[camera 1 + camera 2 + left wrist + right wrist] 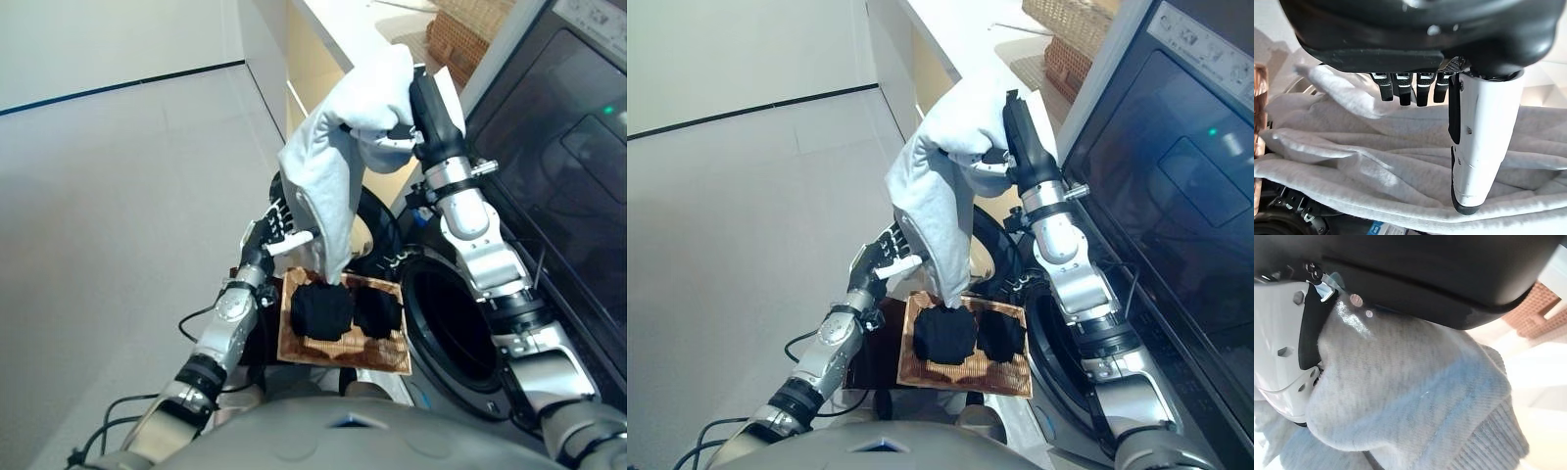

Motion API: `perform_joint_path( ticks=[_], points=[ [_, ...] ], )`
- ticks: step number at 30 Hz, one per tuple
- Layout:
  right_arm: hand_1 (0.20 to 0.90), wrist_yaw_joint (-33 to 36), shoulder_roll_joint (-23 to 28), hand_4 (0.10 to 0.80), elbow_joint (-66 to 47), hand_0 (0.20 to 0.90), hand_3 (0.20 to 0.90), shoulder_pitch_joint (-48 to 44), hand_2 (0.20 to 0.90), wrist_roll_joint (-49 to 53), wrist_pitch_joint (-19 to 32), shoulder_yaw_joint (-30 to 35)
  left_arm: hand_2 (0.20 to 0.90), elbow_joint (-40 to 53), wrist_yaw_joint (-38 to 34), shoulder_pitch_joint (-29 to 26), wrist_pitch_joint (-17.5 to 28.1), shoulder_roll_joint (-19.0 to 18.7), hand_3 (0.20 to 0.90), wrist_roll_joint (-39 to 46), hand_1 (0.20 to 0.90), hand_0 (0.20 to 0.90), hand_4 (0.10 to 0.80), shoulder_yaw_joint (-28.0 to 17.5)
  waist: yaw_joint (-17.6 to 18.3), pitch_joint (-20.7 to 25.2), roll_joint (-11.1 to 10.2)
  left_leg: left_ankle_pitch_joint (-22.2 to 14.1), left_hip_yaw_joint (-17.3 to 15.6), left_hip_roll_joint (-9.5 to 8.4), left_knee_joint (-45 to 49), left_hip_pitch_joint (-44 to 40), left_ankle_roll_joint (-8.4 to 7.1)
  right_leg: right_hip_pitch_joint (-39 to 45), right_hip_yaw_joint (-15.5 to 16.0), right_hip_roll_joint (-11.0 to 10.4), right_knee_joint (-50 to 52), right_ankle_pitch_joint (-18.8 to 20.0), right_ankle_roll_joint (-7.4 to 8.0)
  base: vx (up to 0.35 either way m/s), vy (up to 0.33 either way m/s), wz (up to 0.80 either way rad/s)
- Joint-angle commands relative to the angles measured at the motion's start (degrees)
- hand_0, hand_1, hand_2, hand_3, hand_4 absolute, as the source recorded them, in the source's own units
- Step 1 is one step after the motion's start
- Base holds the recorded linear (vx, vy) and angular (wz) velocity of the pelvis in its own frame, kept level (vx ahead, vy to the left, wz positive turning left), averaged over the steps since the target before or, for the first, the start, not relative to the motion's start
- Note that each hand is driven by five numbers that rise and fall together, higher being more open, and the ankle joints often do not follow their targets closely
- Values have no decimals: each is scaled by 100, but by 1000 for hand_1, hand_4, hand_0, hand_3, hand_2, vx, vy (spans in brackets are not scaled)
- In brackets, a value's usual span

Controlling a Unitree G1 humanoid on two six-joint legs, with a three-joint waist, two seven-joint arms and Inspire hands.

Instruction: Pick up the clothes and place them into the washing machine

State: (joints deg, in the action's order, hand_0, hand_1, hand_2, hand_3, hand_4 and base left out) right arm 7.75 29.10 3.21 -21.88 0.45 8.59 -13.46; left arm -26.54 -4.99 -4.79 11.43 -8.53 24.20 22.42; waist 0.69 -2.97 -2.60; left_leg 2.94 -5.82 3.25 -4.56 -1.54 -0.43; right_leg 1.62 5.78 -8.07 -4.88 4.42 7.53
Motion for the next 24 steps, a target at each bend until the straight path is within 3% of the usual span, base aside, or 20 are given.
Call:
perform_joint_path(
  ticks=[1, 13, 24],
  points=[
    [200, 548, 144, 300, -95, 200, 200, -1487, 200, 45, 508, 349, 900, 731, 143, -768, 377, 49, 900, 49, 900, 900, 800, 360, -130, 556, -212, -237, 156, 232, -43, -62, -330, -277, 138, -190, 91, 42, 121, 0, 0, 0],
    [200, 533, 168, 300, 25, 200, 200, -1627, 200, 119, 469, 252, 900, 757, 501, -741, 217, 117, 900, 752, 900, 900, 800, 634, -111, 541, -199, -238, 142, 223, -44, -63, -327, -285, 132, -192, 93, 54, 123, 0, 0, 0],
    [200, 456, 105, 300, -51, 200, 200, -1544, 200, 166, 468, 184, 900, 637, 464, -916, 165, 156, 900, 811, 900, 900, 800, 705, -93, 542, -188, -238, 137, 213, -44, -61, -329, -283, 124, -192, 97, 53, 123, 0, 0, 0]
  ],
)
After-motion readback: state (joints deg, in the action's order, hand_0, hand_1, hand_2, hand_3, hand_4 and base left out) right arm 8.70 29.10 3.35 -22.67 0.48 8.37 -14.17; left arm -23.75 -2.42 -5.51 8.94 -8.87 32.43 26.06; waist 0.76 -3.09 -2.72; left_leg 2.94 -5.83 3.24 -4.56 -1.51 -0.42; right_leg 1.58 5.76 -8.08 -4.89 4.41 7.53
